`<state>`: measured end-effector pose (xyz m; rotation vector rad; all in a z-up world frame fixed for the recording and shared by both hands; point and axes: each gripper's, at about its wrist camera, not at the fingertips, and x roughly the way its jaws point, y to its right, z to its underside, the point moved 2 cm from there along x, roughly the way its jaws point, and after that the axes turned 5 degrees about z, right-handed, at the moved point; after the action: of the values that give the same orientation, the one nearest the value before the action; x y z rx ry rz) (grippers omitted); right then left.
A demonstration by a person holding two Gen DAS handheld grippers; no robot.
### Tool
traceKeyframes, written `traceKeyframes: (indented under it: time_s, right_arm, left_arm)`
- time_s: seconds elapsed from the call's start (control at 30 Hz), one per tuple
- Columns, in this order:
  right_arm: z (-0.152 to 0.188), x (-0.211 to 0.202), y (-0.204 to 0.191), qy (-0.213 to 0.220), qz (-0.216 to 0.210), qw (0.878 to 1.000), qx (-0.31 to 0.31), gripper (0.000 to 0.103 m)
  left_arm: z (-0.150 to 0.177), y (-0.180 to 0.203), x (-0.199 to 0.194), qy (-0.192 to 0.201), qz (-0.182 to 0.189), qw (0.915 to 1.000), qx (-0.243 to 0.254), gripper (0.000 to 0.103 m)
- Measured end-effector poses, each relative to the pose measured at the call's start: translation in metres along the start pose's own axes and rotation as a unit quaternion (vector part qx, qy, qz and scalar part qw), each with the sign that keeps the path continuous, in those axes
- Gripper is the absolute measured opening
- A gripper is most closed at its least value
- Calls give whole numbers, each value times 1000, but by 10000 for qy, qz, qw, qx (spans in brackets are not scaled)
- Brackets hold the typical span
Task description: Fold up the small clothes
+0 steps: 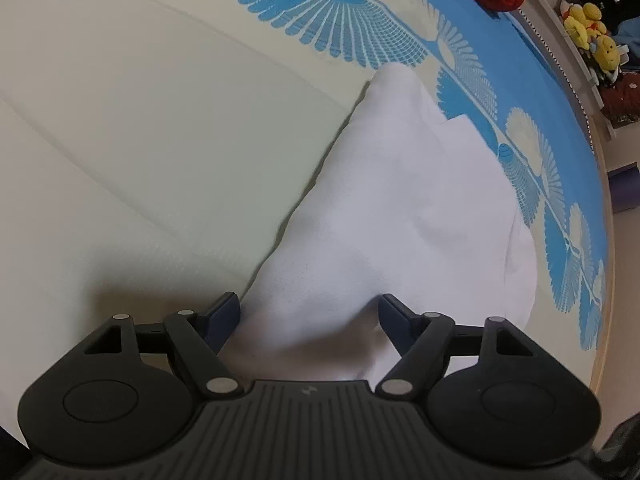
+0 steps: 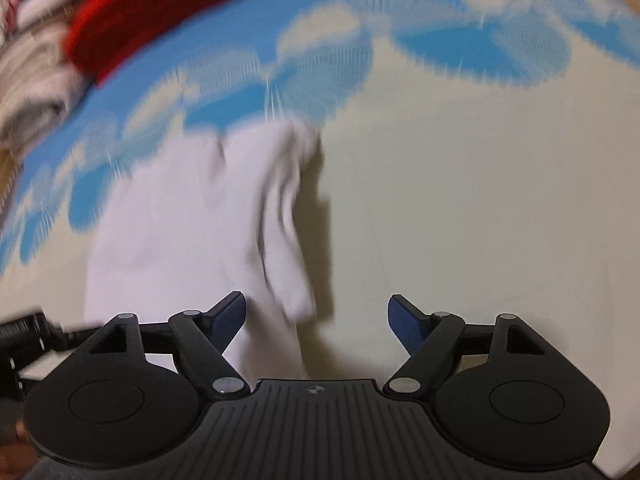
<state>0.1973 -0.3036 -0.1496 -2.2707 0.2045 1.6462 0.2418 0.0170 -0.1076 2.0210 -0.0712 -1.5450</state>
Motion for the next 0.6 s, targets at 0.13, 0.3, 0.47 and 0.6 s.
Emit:
traceKeyframes:
  time_s: [0.13, 0.3, 0.47, 0.6]
  right_arm:
    - [6, 6, -7, -67, 34, 9998, -174, 66]
    - [2, -6, -18, 359, -142, 9980, -495, 10]
    - [-10, -10, -7, 700, 169, 9971, -226, 9]
    - [-10, -7, -2, 572, 281, 9979, -122, 26]
  left_arm:
    - [6, 1, 4, -210, -54, 9993, 317, 50]
    - [12, 1, 6, -519, 87, 9977, 417, 26]
    - [19, 6, 12, -723, 80, 9958, 564, 38]
    - [17, 8, 6, -584, -2, 9962, 648, 40]
